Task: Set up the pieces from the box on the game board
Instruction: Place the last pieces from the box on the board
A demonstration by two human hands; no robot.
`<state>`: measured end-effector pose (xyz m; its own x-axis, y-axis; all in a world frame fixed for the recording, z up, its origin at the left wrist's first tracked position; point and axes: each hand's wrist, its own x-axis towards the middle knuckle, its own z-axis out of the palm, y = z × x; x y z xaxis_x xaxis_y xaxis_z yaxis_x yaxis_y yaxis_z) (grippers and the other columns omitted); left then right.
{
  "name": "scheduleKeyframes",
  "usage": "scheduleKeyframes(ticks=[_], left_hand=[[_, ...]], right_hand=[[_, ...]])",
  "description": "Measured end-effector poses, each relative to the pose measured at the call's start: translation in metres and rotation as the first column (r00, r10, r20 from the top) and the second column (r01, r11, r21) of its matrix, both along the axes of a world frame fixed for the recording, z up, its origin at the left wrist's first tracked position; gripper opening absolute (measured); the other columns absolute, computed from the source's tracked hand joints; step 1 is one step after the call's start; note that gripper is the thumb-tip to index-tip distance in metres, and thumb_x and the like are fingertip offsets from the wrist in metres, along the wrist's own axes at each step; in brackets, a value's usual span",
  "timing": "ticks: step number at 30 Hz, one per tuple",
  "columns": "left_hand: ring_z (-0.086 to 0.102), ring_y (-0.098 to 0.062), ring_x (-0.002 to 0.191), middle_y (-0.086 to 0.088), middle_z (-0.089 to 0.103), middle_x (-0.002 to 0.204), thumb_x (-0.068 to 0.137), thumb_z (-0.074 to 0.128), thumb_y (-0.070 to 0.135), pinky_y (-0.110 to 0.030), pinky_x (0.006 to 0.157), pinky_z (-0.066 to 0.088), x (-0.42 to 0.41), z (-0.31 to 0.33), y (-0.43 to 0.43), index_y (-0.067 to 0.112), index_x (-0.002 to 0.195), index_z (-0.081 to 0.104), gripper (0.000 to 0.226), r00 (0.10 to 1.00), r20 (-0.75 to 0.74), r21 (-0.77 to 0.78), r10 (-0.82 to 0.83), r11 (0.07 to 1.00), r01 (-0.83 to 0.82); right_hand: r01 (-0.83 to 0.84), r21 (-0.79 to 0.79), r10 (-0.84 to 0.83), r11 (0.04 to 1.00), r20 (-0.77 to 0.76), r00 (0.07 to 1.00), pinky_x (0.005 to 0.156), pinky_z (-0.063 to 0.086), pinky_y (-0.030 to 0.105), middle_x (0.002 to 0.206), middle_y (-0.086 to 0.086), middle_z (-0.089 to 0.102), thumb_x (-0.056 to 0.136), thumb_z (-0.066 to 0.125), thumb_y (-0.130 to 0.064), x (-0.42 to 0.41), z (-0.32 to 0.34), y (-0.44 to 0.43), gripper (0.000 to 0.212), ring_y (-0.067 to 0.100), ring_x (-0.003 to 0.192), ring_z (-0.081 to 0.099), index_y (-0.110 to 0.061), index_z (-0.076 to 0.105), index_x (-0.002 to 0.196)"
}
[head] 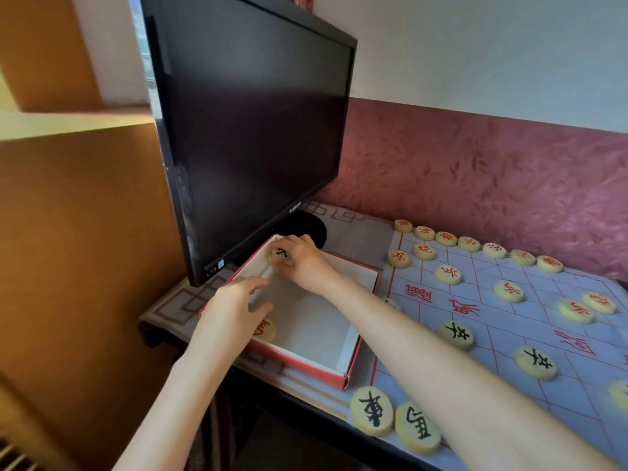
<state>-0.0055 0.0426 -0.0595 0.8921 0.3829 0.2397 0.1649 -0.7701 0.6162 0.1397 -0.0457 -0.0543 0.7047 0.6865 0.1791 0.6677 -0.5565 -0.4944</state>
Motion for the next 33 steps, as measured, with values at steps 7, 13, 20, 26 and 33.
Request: scheduleKeyframes(ticks=[7, 13, 20, 26, 33], left_hand=[[0.056, -0.020, 0.111, -0.004, 0.057, 0.124, 0.084, 0.064, 0.019, -0.027, 0.088, 0.042, 0.020, 0.003, -0.001, 0.023, 0.124, 0.056, 0.041, 0.999, -0.026, 0.035, -0.036, 0.999, 0.037], [0.046, -0.024, 0.120, -0.004, 0.048, 0.133, 0.082, 0.064, 0.020, -0.036, 0.097, 0.043, 0.063, 0.004, -0.001, 0.020, 0.128, 0.049, 0.047, 0.995, -0.099, 0.041, -0.033, 0.998, 0.037], [0.048, -0.025, 0.115, -0.008, 0.053, 0.125, 0.082, 0.065, 0.029, -0.036, 0.091, 0.045, 0.089, 0.010, -0.006, 0.014, 0.123, 0.052, 0.046, 0.982, -0.189, 0.165, 0.004, 0.986, 0.028], [0.058, -0.015, 0.094, 0.003, 0.063, 0.109, 0.073, 0.073, 0.028, -0.024, 0.075, 0.045, 0.079, 0.020, -0.020, 0.021, 0.115, 0.060, 0.044, 0.990, -0.113, 0.054, -0.089, 0.994, 0.096], [0.055, -0.006, 0.087, 0.005, 0.064, 0.100, 0.068, 0.079, 0.029, -0.016, 0.075, 0.038, 0.046, 0.033, -0.072, 0.021, 0.114, 0.063, 0.049, 0.968, 0.045, -0.086, -0.246, 0.965, 0.249]], right_hand=[[0.100, 0.113, -0.092, 0.988, -0.076, 0.993, 0.104, 0.039, 0.039, 0.128, 0.008, 0.049, 0.078, 0.072, -0.020, 0.008, 0.008, -0.027, 0.063, 0.026, 0.122, 0.044, -0.012, 0.046, 0.135], [0.121, 0.085, -0.113, 0.989, -0.090, 0.989, 0.099, 0.039, 0.030, 0.121, 0.004, 0.055, 0.073, 0.076, -0.021, 0.001, 0.027, -0.077, 0.058, 0.021, 0.120, 0.048, -0.016, 0.055, 0.127], [0.109, 0.101, -0.096, 0.989, -0.127, 0.987, 0.092, 0.041, 0.027, 0.112, 0.000, 0.057, 0.072, 0.078, -0.022, -0.015, 0.025, -0.105, 0.053, 0.015, 0.108, 0.053, -0.018, 0.058, 0.121], [0.114, 0.112, -0.099, 0.987, -0.131, 0.986, 0.094, 0.043, 0.032, 0.110, 0.000, 0.054, 0.074, 0.076, -0.020, -0.024, 0.027, -0.128, 0.049, 0.014, 0.107, 0.051, -0.021, 0.058, 0.120], [0.171, 0.163, -0.146, 0.972, -0.156, 0.977, 0.085, 0.041, 0.015, 0.112, -0.003, 0.056, 0.073, 0.077, -0.016, -0.045, 0.037, -0.174, 0.048, 0.007, 0.100, 0.054, -0.022, 0.059, 0.117]])
